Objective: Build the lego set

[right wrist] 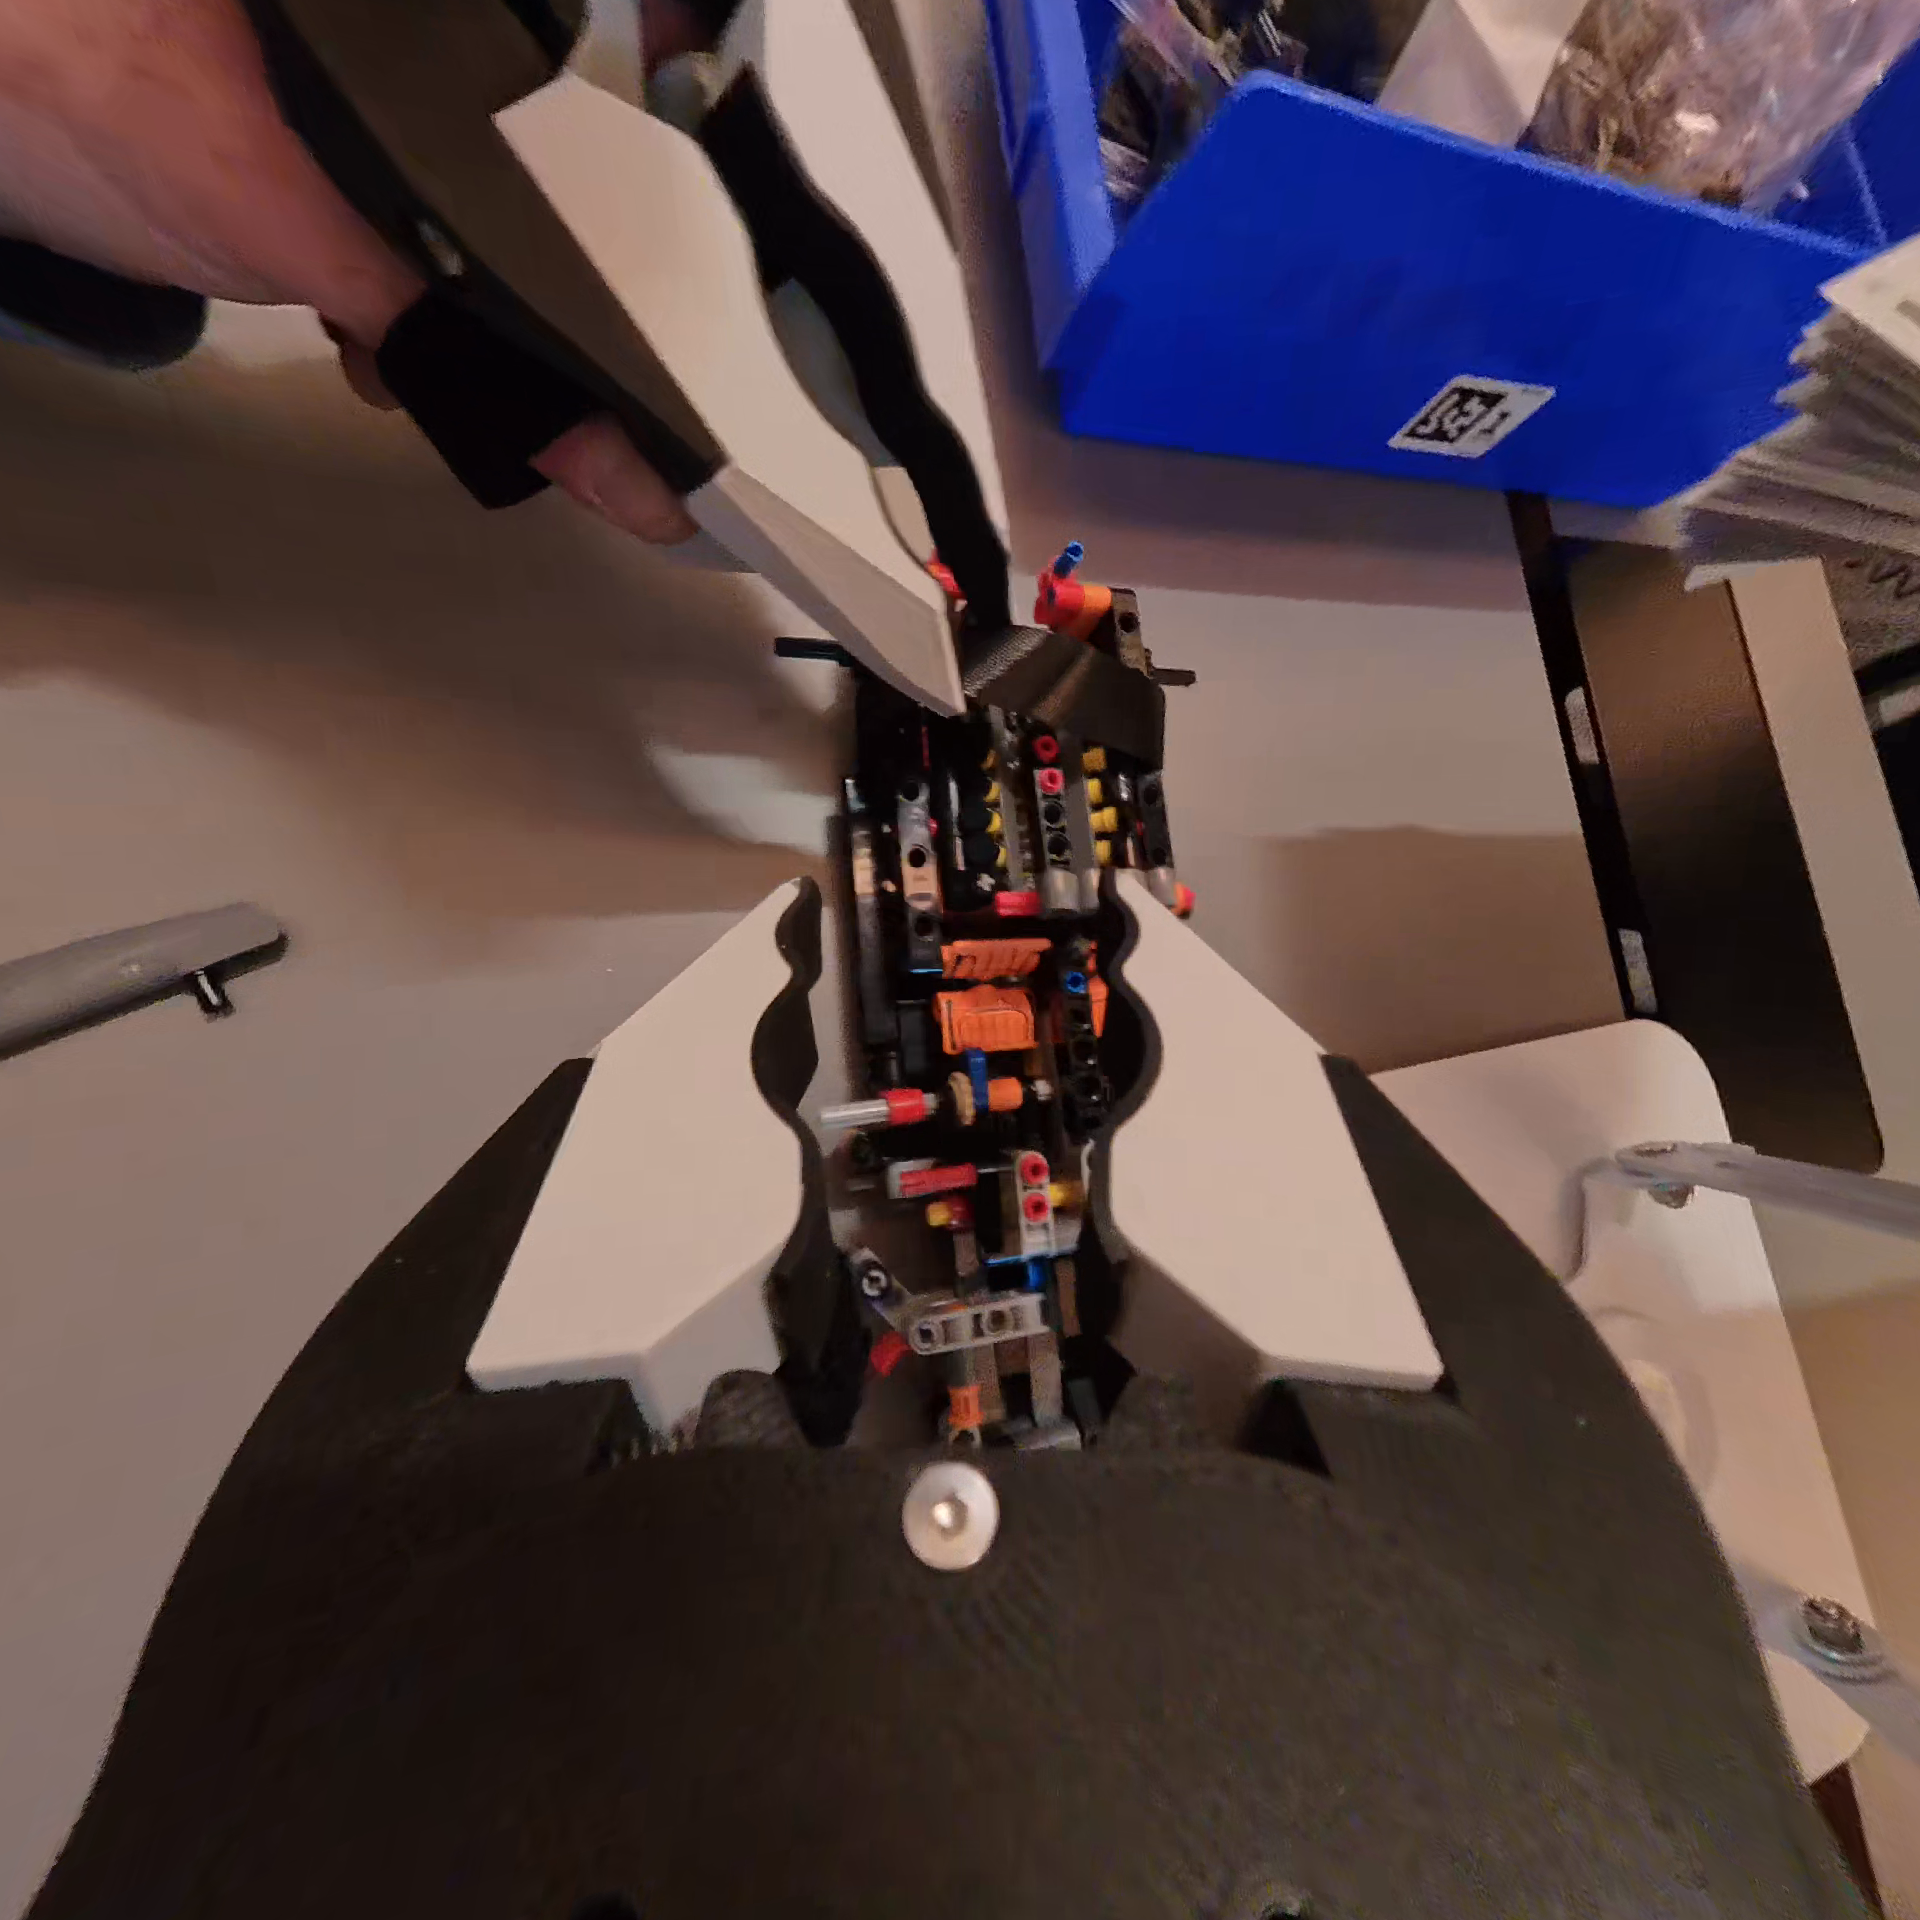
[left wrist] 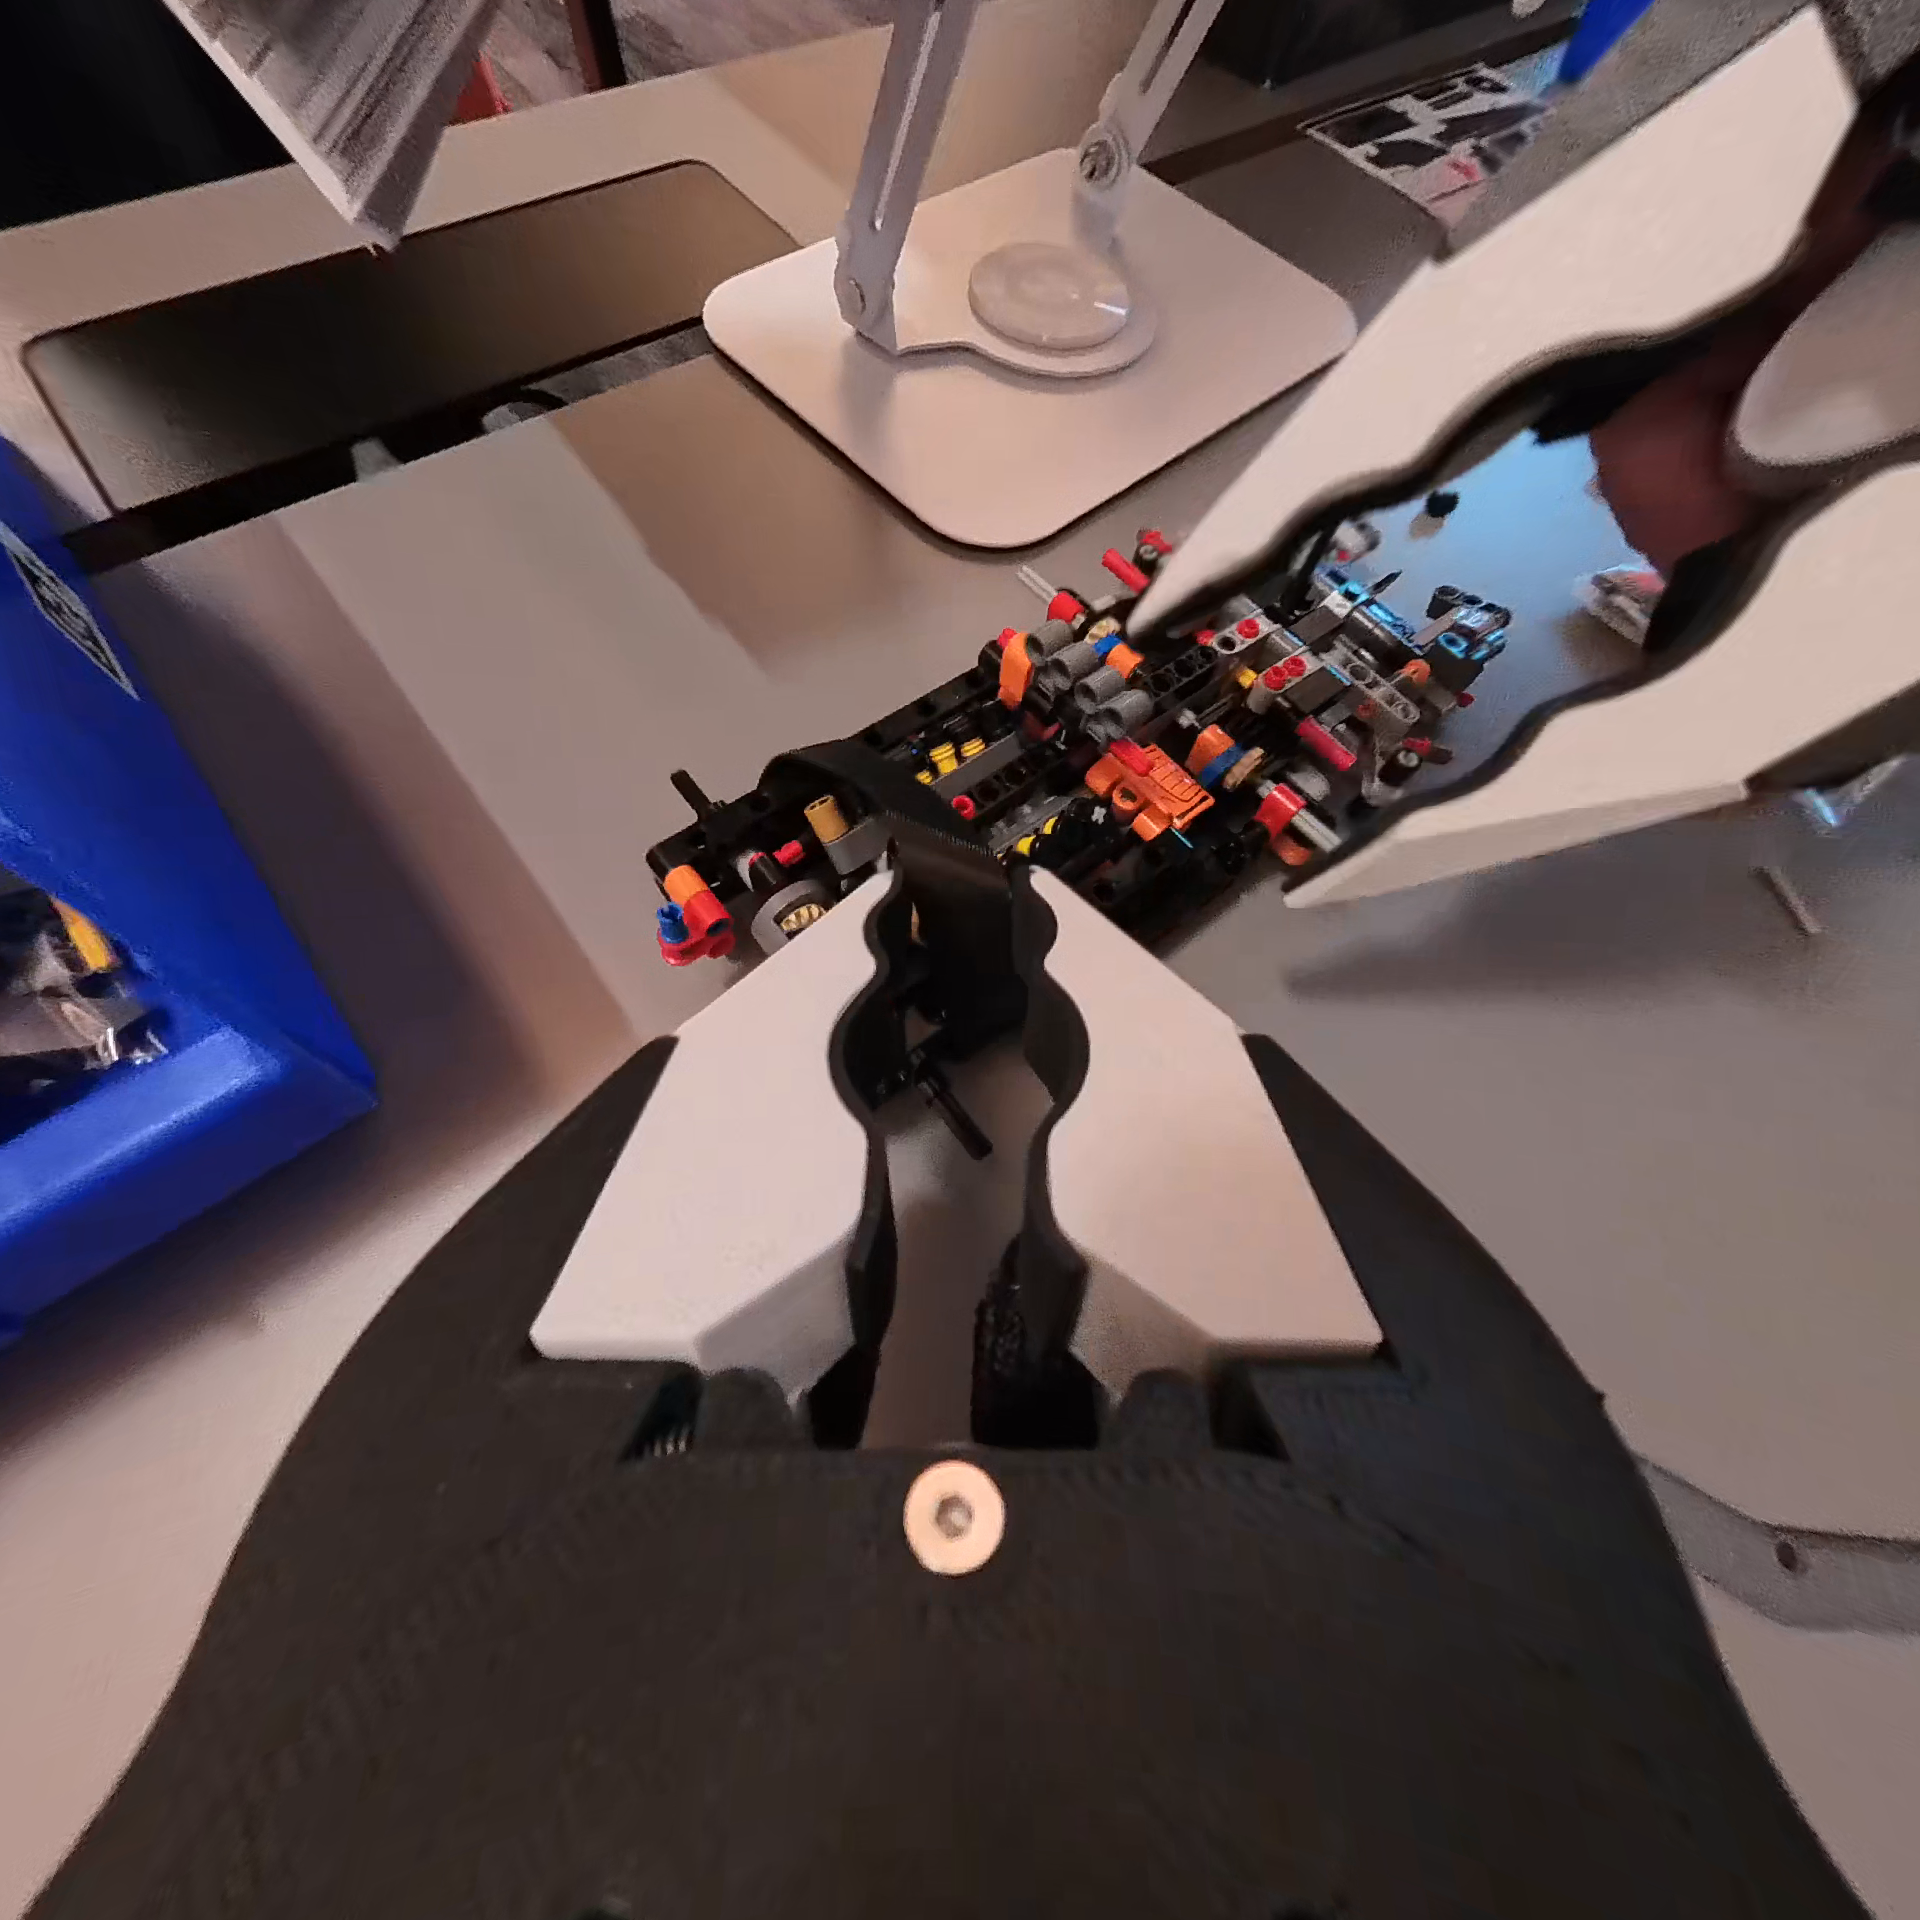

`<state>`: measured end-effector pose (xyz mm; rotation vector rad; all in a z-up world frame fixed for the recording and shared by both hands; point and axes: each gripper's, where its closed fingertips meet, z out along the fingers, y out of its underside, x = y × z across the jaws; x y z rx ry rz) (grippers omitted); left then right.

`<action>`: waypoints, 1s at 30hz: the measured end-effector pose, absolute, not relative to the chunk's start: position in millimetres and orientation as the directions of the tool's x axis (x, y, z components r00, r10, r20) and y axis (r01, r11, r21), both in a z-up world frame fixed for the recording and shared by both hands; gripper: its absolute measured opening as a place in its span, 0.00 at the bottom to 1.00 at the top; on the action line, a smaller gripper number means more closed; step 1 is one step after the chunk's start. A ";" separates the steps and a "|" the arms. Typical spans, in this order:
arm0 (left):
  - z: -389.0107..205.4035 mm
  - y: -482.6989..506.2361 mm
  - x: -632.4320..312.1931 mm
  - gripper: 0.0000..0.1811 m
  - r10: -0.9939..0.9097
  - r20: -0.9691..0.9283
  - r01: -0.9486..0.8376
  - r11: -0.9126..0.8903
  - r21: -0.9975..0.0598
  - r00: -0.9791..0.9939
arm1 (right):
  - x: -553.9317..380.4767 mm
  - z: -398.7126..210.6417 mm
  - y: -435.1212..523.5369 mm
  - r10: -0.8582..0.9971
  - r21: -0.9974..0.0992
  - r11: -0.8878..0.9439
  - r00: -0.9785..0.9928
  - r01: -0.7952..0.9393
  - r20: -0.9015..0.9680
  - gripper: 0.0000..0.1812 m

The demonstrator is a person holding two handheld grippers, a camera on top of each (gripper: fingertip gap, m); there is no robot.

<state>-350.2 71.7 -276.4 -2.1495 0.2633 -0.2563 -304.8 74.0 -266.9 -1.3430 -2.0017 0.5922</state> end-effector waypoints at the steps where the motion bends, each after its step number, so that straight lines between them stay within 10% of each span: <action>1: -274.2 71.6 -349.6 0.09 -0.288 0.087 -0.088 -0.545 -0.834 0.954 | -304.4 -265.7 69.3 0.921 -0.676 0.390 -0.277 0.626 0.275 0.25; 15: -248.1 73.1 -332.1 0.08 -0.317 0.281 0.057 -0.566 -0.822 0.906 | -313.8 -282.0 68.0 0.472 -0.297 0.756 -0.171 0.584 0.865 0.33; 30: -205.1 73.3 -323.1 0.09 -0.391 0.211 0.015 -0.448 -0.894 0.896 | -315.9 -275.7 78.6 0.550 -0.380 0.719 -0.141 0.582 0.823 0.23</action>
